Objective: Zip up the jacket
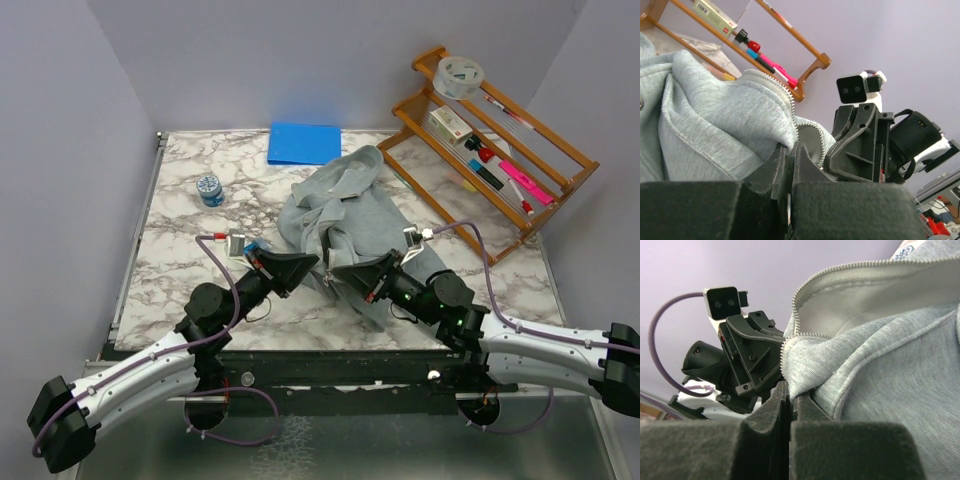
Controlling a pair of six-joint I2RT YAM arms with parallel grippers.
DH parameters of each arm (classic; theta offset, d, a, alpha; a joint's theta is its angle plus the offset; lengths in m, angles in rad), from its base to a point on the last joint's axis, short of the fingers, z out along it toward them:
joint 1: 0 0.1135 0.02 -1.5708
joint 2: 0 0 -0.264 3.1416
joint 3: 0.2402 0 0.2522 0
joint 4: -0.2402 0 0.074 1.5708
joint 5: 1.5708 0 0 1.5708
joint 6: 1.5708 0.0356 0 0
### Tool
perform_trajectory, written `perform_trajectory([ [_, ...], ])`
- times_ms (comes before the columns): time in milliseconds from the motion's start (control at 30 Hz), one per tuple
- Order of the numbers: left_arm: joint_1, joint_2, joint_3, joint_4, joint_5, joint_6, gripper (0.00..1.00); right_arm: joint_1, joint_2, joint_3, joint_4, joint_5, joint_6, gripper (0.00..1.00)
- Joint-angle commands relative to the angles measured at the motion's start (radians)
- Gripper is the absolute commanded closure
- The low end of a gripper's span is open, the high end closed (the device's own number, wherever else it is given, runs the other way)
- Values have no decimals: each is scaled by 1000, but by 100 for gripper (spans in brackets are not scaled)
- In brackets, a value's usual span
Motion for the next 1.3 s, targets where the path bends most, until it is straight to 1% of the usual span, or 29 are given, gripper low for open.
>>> perform_trajectory([
  [0, -4, -6, 30, 132, 22, -29, 100, 3, 16, -37, 170, -19, 89, 100],
  [133, -4, -5, 19, 175, 49, -56, 100, 3, 19, -68, 229, -11, 133, 100],
  [267, -3, 13, 24, 196, 80, -64, 100, 3, 29, -72, 250, -14, 146, 100],
  [500, -4, 54, 31, 235, 140, -83, 100, 1, 35, -92, 354, -17, 153, 100],
  [933, -4, 84, 43, 276, 155, -86, 100, -14, 50, -74, 292, -12, 187, 100],
  [1267, -4, 85, 36, 299, 142, -98, 100, -20, 44, -92, 286, 3, 211, 100],
])
